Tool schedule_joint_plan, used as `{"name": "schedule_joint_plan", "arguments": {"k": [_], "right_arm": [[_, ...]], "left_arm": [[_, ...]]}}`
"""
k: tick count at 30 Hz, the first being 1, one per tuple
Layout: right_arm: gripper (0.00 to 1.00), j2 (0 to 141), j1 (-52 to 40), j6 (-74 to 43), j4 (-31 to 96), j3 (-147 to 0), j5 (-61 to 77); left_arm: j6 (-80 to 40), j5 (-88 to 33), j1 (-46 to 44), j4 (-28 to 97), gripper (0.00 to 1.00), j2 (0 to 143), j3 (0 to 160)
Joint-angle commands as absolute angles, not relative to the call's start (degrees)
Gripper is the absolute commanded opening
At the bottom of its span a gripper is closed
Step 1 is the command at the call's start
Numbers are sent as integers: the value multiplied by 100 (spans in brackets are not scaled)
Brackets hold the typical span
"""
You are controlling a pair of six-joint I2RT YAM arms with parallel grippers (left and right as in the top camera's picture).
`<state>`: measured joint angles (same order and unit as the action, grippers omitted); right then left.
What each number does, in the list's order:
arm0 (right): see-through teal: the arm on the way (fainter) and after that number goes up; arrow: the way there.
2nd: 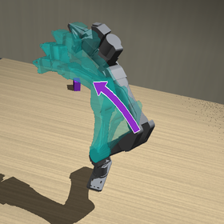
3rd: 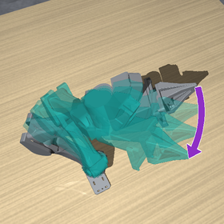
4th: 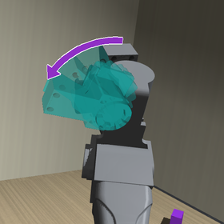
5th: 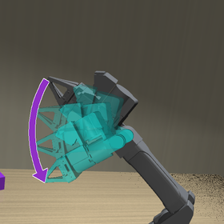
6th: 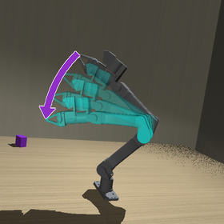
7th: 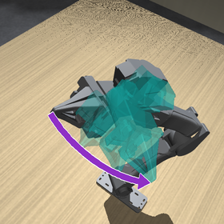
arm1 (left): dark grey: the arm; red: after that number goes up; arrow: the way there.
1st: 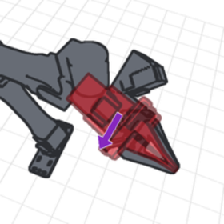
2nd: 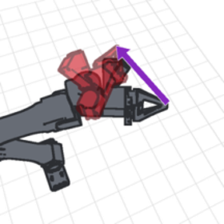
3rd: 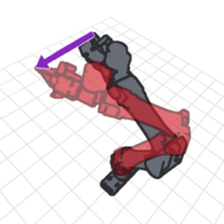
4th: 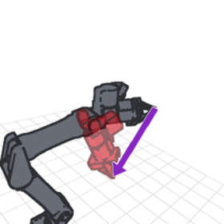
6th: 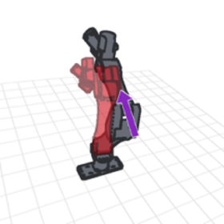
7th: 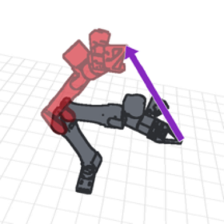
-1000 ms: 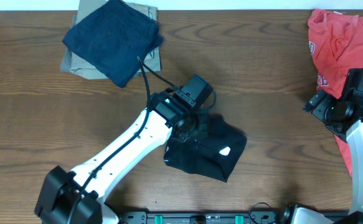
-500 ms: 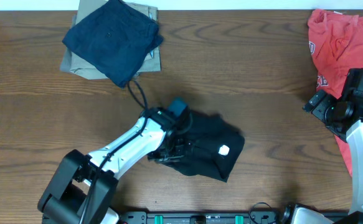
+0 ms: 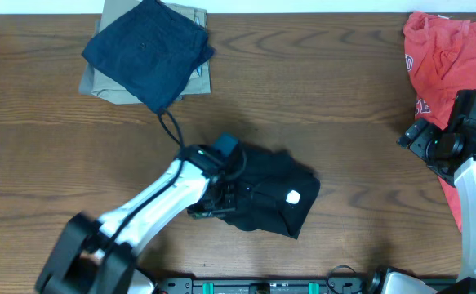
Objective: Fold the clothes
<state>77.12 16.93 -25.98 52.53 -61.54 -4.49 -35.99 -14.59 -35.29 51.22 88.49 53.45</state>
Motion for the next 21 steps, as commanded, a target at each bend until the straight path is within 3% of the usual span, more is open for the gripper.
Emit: {"name": "schedule_joint_plan", "arguments": {"k": [1, 10, 21], "right_arm": [[99, 7662, 1719, -2565, 5253, -6182, -447], [99, 7662, 1719, -2565, 5253, -6182, -447], [99, 7662, 1719, -2565, 5253, -6182, -447]], "left_arm": [[-3581, -1404, -3509, 5113, 6, 8165, 5774], [-3691, -1750, -3511, 4077, 6, 7754, 5695], [-3557, -4294, -3511, 1380, 6, 9262, 5168]]}}
